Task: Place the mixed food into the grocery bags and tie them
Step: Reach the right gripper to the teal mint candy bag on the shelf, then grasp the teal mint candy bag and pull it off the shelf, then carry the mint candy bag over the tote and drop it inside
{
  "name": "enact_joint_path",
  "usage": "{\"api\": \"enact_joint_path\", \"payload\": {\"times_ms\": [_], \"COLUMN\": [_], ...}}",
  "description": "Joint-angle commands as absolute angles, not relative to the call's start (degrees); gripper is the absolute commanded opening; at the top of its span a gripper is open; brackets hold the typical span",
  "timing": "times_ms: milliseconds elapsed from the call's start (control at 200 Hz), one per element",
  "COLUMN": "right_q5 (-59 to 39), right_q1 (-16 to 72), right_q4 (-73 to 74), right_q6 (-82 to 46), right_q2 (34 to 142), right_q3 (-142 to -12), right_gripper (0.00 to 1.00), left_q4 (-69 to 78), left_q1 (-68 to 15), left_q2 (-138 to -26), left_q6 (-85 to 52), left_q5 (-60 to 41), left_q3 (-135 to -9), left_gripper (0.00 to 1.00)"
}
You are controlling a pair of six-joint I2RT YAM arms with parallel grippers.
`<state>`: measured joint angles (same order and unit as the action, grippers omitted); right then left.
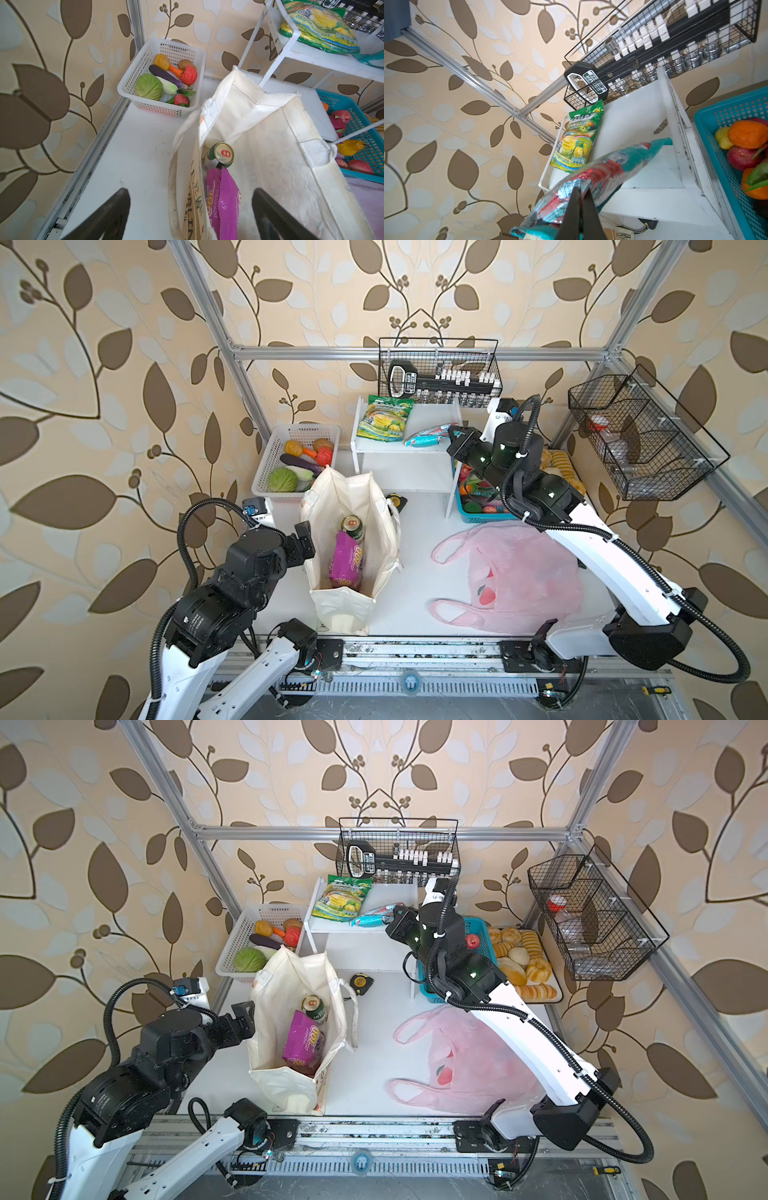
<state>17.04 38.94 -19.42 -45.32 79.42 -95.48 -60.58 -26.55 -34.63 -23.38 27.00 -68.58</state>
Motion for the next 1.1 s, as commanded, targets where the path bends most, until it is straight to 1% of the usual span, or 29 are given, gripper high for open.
{"api": "enact_joint_path", "payload": {"times_ms": [0,95,265,475,555,850,1095], "right_q5": [11.8,8.7,7.3,4.2,3.0,-5.5,-8.8], "right_q1": [39.3,40.5,44.9,52.4,55.0,60.2,62.7], "right_q4": [-20.7,-23.2,-28.0,-32.3,-33.2,-35.9,-39.6], "right_q6": [-41.9,-39.9,-36.0,-33.0,-32.4,-30.4,-27.9], "right_q2": [76.6,76.4,77.0,79.7,81.1,90.7,99.9], "right_q3": [-100.3,-102.8,-106.7,-110.2,-110.7,-111.7,-113.6], "right_gripper": [0.0,0.0,0.0,0.0,0.0,0.0,0.0], "left_q4": [-61.8,-62.2,-62.6,-62.9,-62.8,-62.1,-61.8], "left_q1": [-26.4,-26.4,-26.3,-26.3,-26.3,-26.4,-26.3], "left_q2": [-35.3,-35.7,-36.4,-36.6,-36.4,-36.3,-35.4], "left_q6": [-25.0,-25.3,-26.4,-28.8,-29.5,-30.3,-30.3], "left_q5": [26.3,25.7,24.5,23.7,23.6,24.2,24.3], "left_q3": [-67.7,-67.2,-65.5,-63.2,-62.5,-62.0,-62.0], "left_gripper": [0.94,0.93,0.89,0.79,0.71,0.35,0.19]}}
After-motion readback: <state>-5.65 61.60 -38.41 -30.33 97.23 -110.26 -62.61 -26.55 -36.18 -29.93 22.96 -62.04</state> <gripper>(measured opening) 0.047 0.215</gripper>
